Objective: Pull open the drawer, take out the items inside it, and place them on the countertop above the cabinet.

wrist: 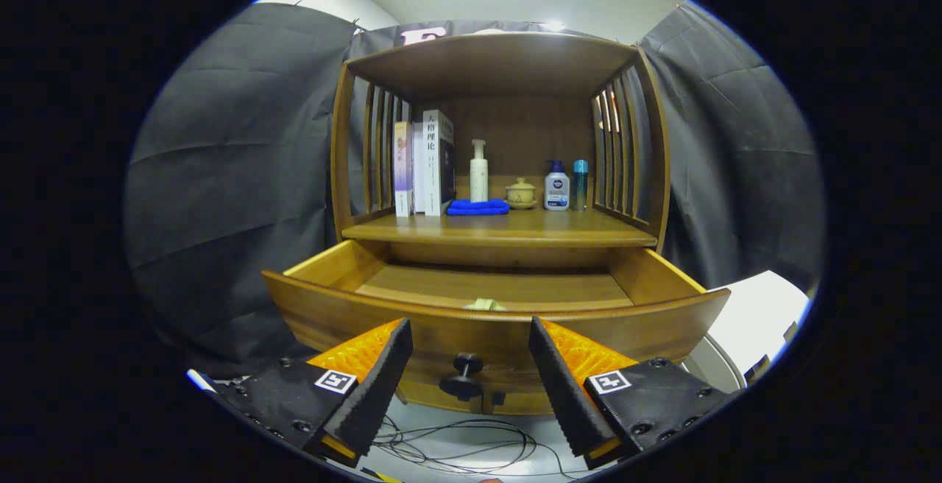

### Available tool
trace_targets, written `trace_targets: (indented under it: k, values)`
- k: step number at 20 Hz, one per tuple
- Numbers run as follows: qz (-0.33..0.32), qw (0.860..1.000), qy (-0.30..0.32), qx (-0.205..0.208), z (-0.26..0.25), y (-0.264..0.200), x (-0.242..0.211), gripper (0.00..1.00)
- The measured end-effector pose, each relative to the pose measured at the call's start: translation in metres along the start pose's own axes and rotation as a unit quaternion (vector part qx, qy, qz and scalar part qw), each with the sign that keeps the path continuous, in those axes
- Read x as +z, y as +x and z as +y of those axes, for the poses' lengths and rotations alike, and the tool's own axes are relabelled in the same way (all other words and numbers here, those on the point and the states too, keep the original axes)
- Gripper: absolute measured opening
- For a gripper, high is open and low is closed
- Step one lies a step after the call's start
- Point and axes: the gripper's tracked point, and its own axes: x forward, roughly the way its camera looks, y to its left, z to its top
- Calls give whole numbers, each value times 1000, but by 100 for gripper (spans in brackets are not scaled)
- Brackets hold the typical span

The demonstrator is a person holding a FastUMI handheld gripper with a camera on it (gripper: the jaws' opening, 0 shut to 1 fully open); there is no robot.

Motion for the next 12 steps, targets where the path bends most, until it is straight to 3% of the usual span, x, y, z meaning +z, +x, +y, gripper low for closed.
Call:
trace_targets:
  k: [6, 12]
  values:
    - [17, 1000, 7, 18, -3, 29, 42, 98]
    - [105, 994, 4, 43, -1, 72, 44, 98]
